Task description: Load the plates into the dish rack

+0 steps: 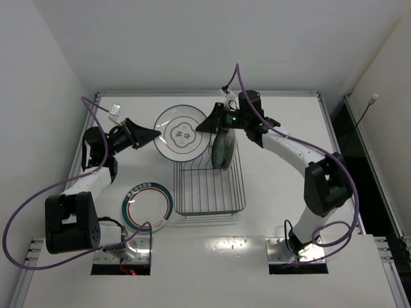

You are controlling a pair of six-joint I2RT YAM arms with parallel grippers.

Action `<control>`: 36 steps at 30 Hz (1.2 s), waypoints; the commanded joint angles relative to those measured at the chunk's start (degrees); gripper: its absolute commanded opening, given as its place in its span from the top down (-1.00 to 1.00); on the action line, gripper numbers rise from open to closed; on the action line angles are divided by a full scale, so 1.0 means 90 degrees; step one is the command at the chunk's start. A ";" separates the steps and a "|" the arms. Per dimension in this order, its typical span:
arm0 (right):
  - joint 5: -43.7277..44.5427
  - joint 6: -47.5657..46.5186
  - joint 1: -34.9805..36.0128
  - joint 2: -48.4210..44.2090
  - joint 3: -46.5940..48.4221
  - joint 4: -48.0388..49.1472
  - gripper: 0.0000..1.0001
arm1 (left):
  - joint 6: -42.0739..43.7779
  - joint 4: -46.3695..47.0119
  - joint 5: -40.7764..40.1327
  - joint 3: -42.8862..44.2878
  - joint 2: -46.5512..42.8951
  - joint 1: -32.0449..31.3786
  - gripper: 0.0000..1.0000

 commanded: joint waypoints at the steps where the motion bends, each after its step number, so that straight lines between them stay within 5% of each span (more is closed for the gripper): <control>1: 0.0097 0.0109 -0.0031 -0.0216 0.0090 -0.0013 1.00 | 0.0136 0.0280 0.0389 0.0249 0.0149 -0.0089 0.34; 2: 0.0272 0.0021 -0.0032 -0.0429 0.0158 -0.0295 1.00 | 0.0330 -0.0293 0.0321 0.0346 0.0150 -0.0089 -0.04; 5: 0.2091 -0.0593 -0.0149 -0.0879 0.0675 -0.2129 1.00 | 0.1770 -0.2775 -0.0708 0.0892 0.0082 -0.0089 -0.37; 7: 0.3188 -0.1061 -0.0014 -0.0881 0.1520 -0.3896 1.00 | 0.2478 -0.4024 -0.1570 0.1360 -0.0142 -0.0089 -0.37; 11: 0.5327 -0.1210 0.0250 -0.0822 0.2433 -0.5521 1.00 | 0.3046 -0.5655 -0.3582 0.1635 -0.0562 -0.0089 -0.45; 19: 0.8004 -0.1210 0.1070 0.0260 0.4112 -0.7541 1.00 | 0.3106 -0.7163 -0.6443 0.2016 -0.0797 -0.0167 -0.47; 30: 0.9600 -0.1025 0.1969 0.1726 0.5373 -0.8882 1.00 | 0.3047 -0.7242 -0.6604 0.2017 -0.0797 -0.0226 -0.50; 36: 0.9114 -0.1025 0.2155 0.2009 0.5297 -0.8601 0.93 | 0.2989 -0.7447 -0.7043 0.2075 -0.0915 -0.0480 -0.50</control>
